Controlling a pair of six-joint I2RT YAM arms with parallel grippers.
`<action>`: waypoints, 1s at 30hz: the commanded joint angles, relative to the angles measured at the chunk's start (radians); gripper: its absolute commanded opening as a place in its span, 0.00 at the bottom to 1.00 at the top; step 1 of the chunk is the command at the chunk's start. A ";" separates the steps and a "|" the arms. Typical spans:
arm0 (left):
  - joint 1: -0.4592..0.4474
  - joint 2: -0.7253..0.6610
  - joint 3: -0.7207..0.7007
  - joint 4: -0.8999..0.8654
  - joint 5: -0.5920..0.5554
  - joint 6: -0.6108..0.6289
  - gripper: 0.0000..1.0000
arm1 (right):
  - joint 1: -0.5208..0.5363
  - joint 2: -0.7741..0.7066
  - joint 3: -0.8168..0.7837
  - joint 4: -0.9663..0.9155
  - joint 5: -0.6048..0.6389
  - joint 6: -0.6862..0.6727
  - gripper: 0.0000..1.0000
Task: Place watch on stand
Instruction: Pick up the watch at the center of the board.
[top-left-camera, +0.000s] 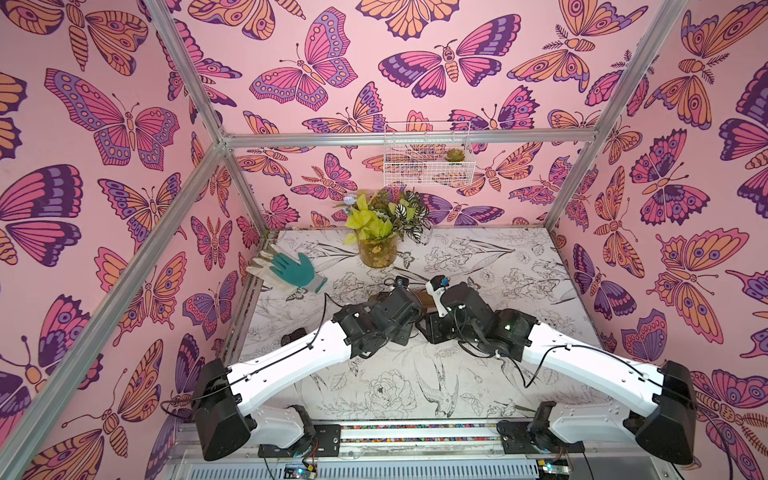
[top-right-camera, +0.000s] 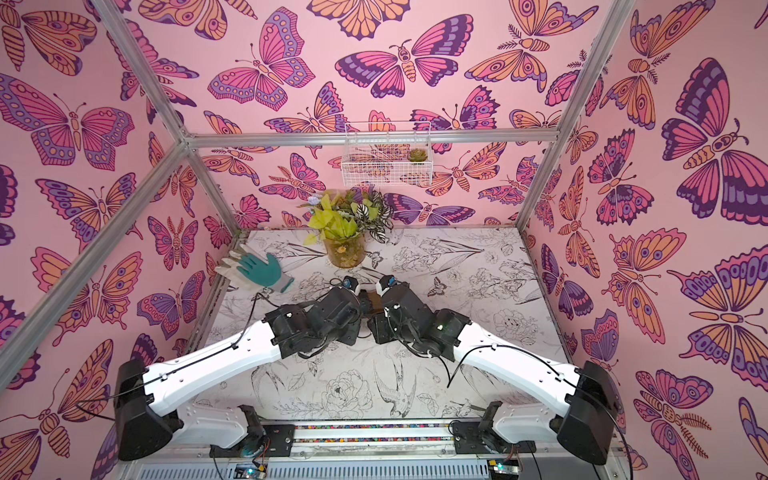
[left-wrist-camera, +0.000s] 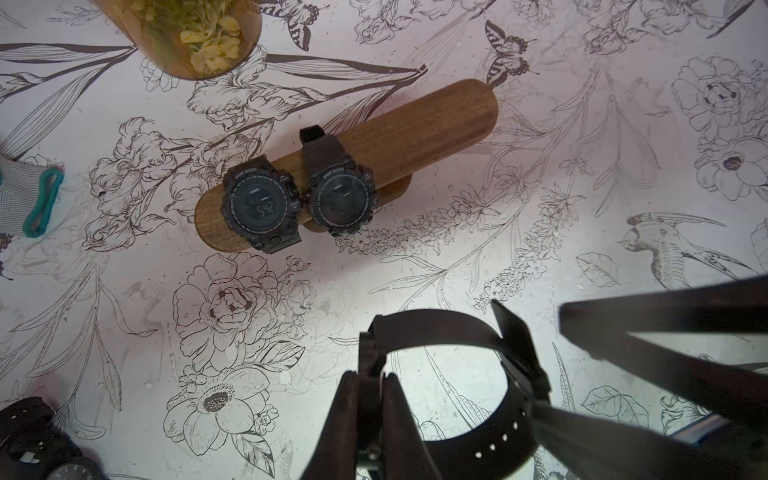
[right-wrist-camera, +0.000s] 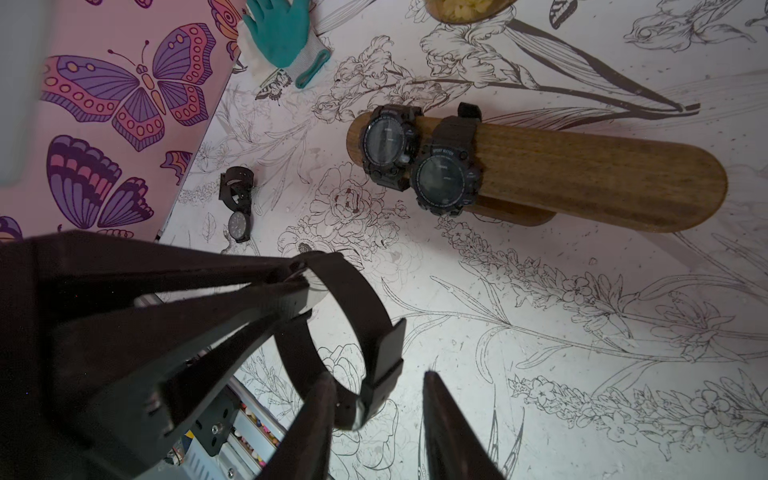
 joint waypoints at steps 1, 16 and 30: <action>-0.015 0.015 0.023 -0.019 -0.027 0.007 0.07 | 0.007 0.019 0.026 -0.013 0.003 0.019 0.37; -0.038 -0.050 -0.035 0.076 0.029 0.053 0.17 | 0.006 0.009 0.028 -0.070 0.157 -0.024 0.00; -0.033 -0.487 -0.381 0.552 0.341 0.175 0.70 | -0.057 -0.371 -0.261 0.306 -0.109 -0.459 0.00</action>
